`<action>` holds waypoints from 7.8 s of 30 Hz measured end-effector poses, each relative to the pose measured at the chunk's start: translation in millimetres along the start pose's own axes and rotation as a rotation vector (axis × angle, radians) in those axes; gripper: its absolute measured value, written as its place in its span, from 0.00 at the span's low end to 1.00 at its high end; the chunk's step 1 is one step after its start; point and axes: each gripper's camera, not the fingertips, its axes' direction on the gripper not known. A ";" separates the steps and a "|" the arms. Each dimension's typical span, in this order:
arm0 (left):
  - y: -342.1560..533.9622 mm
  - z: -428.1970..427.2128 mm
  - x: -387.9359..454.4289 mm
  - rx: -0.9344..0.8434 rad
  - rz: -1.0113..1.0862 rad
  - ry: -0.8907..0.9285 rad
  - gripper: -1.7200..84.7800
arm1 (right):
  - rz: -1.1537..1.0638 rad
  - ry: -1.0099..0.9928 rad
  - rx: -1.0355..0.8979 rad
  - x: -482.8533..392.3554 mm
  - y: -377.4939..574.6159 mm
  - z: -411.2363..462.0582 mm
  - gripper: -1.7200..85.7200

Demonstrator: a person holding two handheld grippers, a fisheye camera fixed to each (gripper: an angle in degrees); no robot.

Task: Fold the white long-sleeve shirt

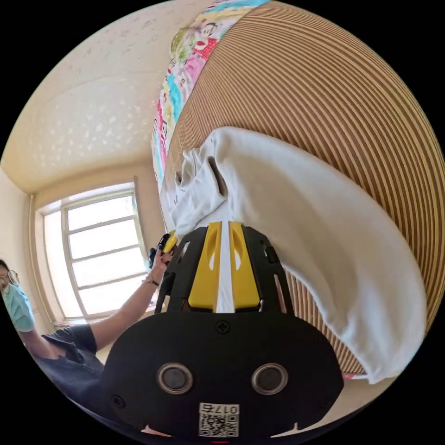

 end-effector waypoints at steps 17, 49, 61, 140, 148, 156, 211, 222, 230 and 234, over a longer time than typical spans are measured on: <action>172.9 -24.9 -10.0 -0.128 -0.088 -0.103 0.08 | 0.639 -0.620 0.781 179.2 142.9 -101.8 0.06; 176.8 62.6 64.4 -0.071 0.419 -0.158 0.10 | -0.375 0.097 -0.495 -33.1 140.8 320.4 0.03; 42.5 181.9 172.6 -0.251 0.636 -0.203 0.08 | -0.268 -0.101 -0.260 -29.2 143.6 274.9 0.02; 266.8 -237.2 -45.7 -0.997 0.548 0.204 0.07 | -0.161 -0.358 -0.433 -20.9 292.5 -1.4 0.05; 263.6 -361.8 -3.9 -0.807 0.477 1.026 0.07 | -0.321 -0.917 0.061 -53.5 345.5 -106.4 0.04; 164.4 -290.4 -13.1 -0.277 0.054 0.723 0.07 | 0.067 -0.749 0.316 9.7 207.2 -41.4 0.04; 431.0 10.0 113.4 -0.104 0.475 -0.026 0.12 | -0.506 -0.020 -0.454 111.9 46.2 211.9 0.13; 419.7 160.0 144.7 -0.259 0.404 -0.028 0.23 | -0.178 -0.081 -0.263 235.7 7.6 168.8 0.25; 359.1 276.4 147.3 -0.571 0.305 0.090 0.27 | -0.202 -0.140 -0.497 221.8 -24.9 248.9 0.24; 359.5 281.7 152.5 -0.613 0.226 0.117 0.25 | -0.202 -0.098 -0.537 200.8 -18.5 256.9 0.18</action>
